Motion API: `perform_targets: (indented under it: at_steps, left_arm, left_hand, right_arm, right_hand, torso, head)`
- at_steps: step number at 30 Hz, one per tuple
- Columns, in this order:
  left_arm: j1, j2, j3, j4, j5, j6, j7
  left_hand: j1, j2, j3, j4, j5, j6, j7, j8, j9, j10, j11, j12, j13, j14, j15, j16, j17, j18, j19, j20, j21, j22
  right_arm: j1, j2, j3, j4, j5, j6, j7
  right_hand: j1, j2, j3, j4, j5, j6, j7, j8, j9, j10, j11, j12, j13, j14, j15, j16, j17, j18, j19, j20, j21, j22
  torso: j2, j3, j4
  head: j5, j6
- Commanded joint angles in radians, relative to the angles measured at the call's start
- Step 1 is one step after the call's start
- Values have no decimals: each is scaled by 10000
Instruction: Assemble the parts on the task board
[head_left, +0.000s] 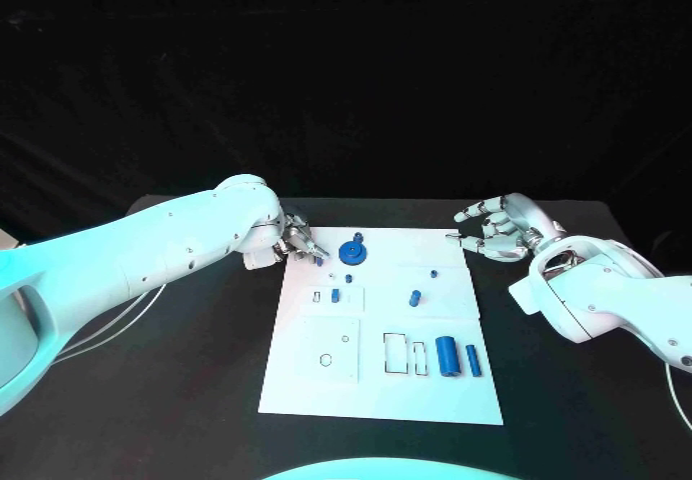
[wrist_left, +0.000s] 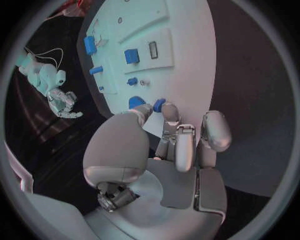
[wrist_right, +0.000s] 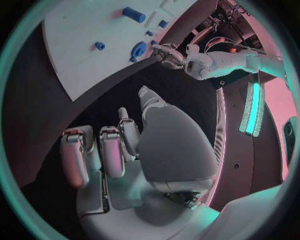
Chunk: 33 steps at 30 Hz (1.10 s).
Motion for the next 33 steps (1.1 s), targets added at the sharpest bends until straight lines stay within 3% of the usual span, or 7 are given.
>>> perform_targets:
  at_steps: [1,7,10,12,20,26,33]
  left_arm:
    - [-5,1,-3,17,110,-149,111]
    - [-8,-33,-4,35,409,-286,201]
    - [-8,-47,-4,53,590,-341,267]
    - [-10,-75,-4,83,734,-386,313]
    - [-17,-414,-4,444,1031,-543,395]
    - [-20,-918,-7,1140,1199,-675,401]
    - [-118,-1816,-17,2532,1188,-977,605]
  left_hand:
    - [193,18,92,-1,19,91,-56,122,43,48,-54,67,-7,784,-85,44,1793,116,5,-77,41,12]
    - [865,214,520,-159,20,13,-184,567,325,113,-165,97,-22,795,-182,53,1813,108,30,-173,58,64]
    - [1396,322,1211,-478,-107,-161,-214,825,530,126,-196,81,-76,795,-210,51,1810,100,37,-206,65,93]
    - [1465,238,2128,-728,-559,-330,-174,1064,722,133,-166,69,-145,793,-176,45,1797,103,32,-207,66,106]
    - [1075,-21,3383,-1242,-606,-421,-151,1353,922,177,-156,84,-265,799,-168,51,1810,91,44,-172,83,154]
    - [847,-106,3817,-1480,-600,-417,-151,1423,962,208,-158,87,-309,806,-169,60,1828,87,60,-172,100,189]
    - [348,-397,4704,-2088,-530,-274,-183,1492,973,409,-197,184,-224,860,-198,129,1995,54,169,-197,198,377]
  right_arm:
    - [-5,0,1,8,-43,45,92]
    - [-5,2,1,-2,-43,51,87]
    - [-5,5,1,-10,-43,58,85]
    - [-5,8,1,-15,-43,63,83]
    - [-6,6,0,-29,-43,102,64]
    - [-7,-28,0,-14,-43,122,51]
    - [-7,-96,-4,24,-43,132,39]
  right_hand:
    - [-57,20,57,-17,26,-58,-14,38,-9,24,-42,-20,527,855,-38,-42,1912,-100,964,-39,-9,2558]
    - [-57,20,57,-17,26,-58,-14,38,-9,24,-42,-20,527,855,-38,-42,1912,-100,964,-39,-9,2558]
    - [-57,20,57,-17,26,-58,-14,38,-9,24,-42,-20,527,855,-38,-42,1912,-100,964,-39,-9,2558]
    - [-57,20,57,-17,26,-58,-14,38,-9,24,-42,-20,527,855,-38,-42,1912,-100,964,-39,-9,2558]
    - [-47,28,71,-19,28,-57,-17,53,-15,41,-44,-1,540,856,-40,-44,1911,-103,969,-41,0,2562]
    - [-47,28,71,-19,28,-57,-17,53,-15,41,-44,-1,540,856,-40,-44,1911,-103,969,-41,0,2562]
    - [-47,28,71,-19,28,-57,-17,53,-15,41,-44,-1,540,856,-40,-44,1911,-103,969,-41,0,2562]
  torso:
    - [-13,2,9]
    - [-16,-1,9]
    - [-23,5,13]
    - [-24,2,12]
    - [-36,19,15]
    - [-29,16,23]
    - [-38,18,29]
  head:
    - [-10,-15]
    - [-18,-27]
    - [-7,-39]
    - [-1,-38]
    - [13,-11]
    - [37,0]
    - [67,-15]
